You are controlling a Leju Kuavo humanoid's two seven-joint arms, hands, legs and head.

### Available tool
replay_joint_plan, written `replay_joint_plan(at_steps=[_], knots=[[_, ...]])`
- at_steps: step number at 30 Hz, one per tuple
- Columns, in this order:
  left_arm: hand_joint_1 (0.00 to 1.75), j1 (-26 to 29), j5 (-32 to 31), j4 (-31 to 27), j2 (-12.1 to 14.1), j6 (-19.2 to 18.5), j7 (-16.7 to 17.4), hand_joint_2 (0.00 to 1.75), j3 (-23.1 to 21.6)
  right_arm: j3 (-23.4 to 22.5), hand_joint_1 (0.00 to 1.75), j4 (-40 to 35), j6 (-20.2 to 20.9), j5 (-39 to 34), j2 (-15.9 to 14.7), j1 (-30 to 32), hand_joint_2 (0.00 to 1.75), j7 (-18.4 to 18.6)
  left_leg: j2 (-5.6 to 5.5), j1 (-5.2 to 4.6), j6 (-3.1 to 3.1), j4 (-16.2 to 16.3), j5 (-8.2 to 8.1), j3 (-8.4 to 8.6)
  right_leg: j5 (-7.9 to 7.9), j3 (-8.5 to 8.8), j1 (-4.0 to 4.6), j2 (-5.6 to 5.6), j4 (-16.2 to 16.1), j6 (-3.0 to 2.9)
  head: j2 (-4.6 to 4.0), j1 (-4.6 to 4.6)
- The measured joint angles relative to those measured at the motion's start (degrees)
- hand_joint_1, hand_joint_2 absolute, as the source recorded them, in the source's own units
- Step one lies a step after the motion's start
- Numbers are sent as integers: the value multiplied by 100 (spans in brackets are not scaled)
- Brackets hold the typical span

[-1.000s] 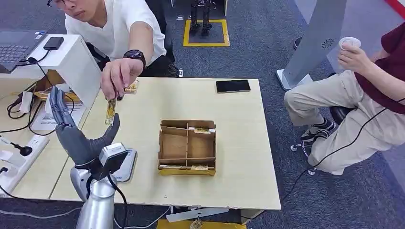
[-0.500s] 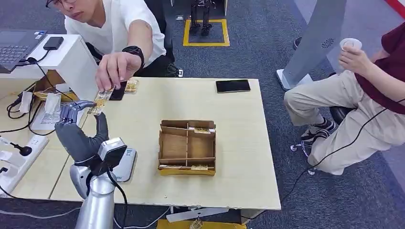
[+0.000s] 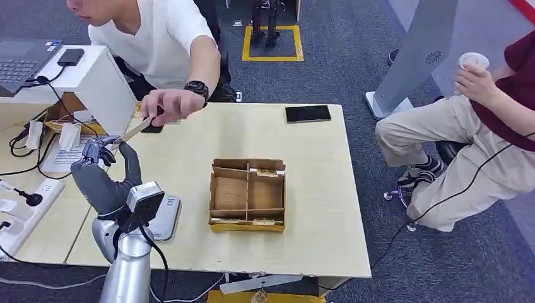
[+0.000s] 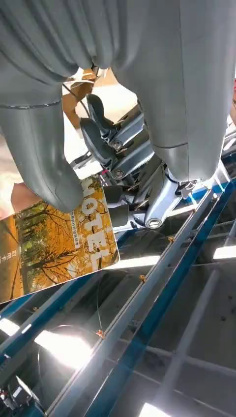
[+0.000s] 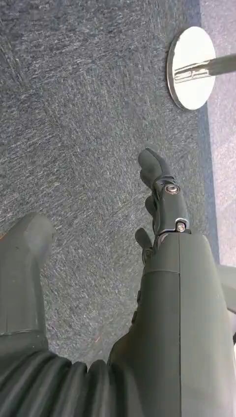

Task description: Pass the card to the sensor for recognition and then transmit it.

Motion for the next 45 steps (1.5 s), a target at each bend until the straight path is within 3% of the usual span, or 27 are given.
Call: replay_joint_plan(at_steps=[8, 17, 22, 26, 41, 45], knots=[[175, 0, 78, 0, 0, 0, -15, 175, 0, -2, 0, 0, 0, -2, -2, 0, 175, 0, 0, 0, 0, 0, 0, 0, 0, 0, 0, 0, 0, 0, 0, 0], [175, 10, 383, -22, 0, 0, -332, 175, 4, -2, 0, 0, 0, -54, -2, -3, 175, -89, 0, 0, 0, 0, 0, -1, 0, 1, 0, 0, 0, 0, 0, 0], [175, 44, -134, -50, -2, 0, -341, 175, 48, -55, 0, -26, 0, -114, 22, 0, 175, -175, -2, 0, 0, -1, 0, -5, 0, 1, 0, -3, 0, 0, 0, 0], [175, 166, -930, -48, 4, 2, -341, 175, 223, -63, 0, -26, 0, -116, 28, 3, 175, -181, -2, 1, 0, -1, 0, -6, -1, -1, 1, -4, 0, 0, 0, 0], [175, 419, -2212, 223, 37, 2, -323, 175, 645, -63, 0, 4, 0, -201, 26, 8, 175, -186, -2, 1, 0, -1, 0, -7, -1, -1, 0, -3, 0, 0, 0, 0], [175, 522, -2515, 328, 63, 2, -138, 175, 678, -63, 0, 13, 0, -245, 26, 12, 175, -186, -3, 1, 0, -1, 0, -7, -1, -1, 1, -4, 0, 0, 0, 2]])
